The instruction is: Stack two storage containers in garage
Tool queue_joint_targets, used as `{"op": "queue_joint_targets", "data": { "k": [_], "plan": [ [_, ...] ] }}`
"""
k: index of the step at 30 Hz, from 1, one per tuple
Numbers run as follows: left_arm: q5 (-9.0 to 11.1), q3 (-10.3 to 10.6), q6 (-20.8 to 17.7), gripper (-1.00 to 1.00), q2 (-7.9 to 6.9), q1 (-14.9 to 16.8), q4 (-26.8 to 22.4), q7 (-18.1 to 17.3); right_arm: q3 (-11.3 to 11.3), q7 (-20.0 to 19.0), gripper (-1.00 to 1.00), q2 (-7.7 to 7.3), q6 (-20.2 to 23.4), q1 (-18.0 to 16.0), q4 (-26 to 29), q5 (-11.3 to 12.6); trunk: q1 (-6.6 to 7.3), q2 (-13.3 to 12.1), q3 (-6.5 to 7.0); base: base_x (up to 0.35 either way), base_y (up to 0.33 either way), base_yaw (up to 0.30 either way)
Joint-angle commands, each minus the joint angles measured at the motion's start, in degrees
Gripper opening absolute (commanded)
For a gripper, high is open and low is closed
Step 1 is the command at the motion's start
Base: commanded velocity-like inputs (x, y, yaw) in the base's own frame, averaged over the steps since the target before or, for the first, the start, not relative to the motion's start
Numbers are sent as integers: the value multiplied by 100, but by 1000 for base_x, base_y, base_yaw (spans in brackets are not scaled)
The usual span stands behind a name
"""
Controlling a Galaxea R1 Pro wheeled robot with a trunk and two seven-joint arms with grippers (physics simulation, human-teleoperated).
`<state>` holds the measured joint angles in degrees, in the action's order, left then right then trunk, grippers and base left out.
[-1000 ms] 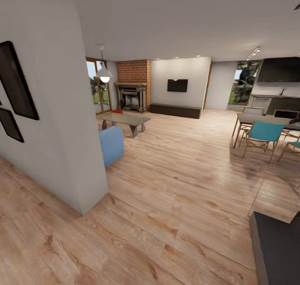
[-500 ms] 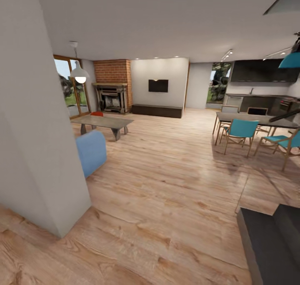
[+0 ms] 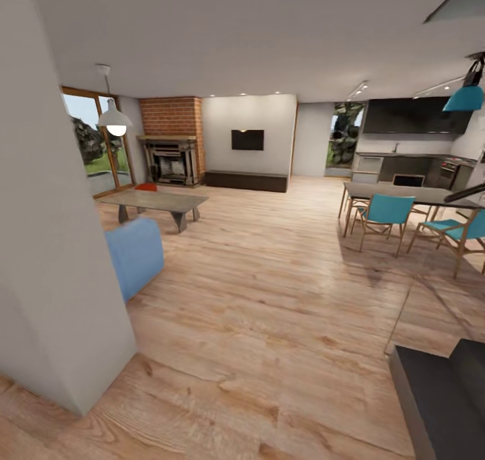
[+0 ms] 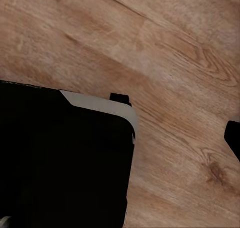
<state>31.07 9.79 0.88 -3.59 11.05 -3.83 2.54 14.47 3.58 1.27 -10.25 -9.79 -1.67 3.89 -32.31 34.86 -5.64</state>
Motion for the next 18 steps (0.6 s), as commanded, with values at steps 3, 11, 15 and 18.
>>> {"op": "queue_joint_targets", "data": {
  "k": [3,11,15,18],
  "plan": [
    [47,49,8,100,-1,2,-4,19,48,19,100,19,-24,-11,-18,49,-5,8,-10,324,119,-238],
    [46,49,6,100,-1,2,-4,19,48,20,100,28,-16,-7,-18,50,-5,8,-10,324,117,-285],
    [48,49,1,100,-1,2,-4,19,48,20,100,30,-15,-8,-18,50,-5,8,-6,324,106,-290],
    [48,49,1,100,-1,2,-4,19,48,15,100,31,-13,-8,-18,50,-5,8,3,324,97,-287]
  ]
}}
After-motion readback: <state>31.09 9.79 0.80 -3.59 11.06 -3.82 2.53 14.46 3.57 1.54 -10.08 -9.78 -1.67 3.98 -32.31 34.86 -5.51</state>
